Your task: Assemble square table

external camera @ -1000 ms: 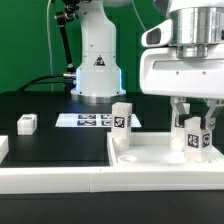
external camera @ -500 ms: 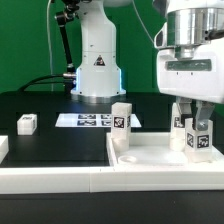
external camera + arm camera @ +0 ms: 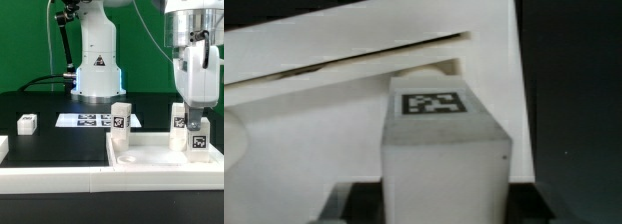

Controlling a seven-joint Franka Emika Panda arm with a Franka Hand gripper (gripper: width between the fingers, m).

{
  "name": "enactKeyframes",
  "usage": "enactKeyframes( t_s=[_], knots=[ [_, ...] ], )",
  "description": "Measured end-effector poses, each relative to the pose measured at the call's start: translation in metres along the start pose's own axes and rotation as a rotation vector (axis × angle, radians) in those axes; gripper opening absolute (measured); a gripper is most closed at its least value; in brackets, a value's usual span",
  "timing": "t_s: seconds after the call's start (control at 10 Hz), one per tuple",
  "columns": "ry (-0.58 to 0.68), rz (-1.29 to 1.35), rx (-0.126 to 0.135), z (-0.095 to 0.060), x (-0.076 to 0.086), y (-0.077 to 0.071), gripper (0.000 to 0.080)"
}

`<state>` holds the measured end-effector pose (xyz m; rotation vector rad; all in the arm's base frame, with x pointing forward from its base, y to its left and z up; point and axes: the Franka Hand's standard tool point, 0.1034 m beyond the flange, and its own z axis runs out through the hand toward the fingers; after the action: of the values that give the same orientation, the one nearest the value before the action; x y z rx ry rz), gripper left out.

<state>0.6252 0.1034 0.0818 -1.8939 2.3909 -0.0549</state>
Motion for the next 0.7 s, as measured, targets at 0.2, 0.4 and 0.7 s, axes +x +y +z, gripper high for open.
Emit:
enactKeyframes(
  t_s=[0.2, 0.4, 0.7],
  knots=[
    [-0.003, 0.097, -0.003, 0.0000, -0.0003, 0.0006, 0.0290],
    [-0.005, 0.177, -0.003, 0.0002, -0.0020, 0.0012, 0.0290],
    [-0.005, 0.115, -0.001, 0.0015, -0.0022, 0.0014, 0.0613]
  ],
)
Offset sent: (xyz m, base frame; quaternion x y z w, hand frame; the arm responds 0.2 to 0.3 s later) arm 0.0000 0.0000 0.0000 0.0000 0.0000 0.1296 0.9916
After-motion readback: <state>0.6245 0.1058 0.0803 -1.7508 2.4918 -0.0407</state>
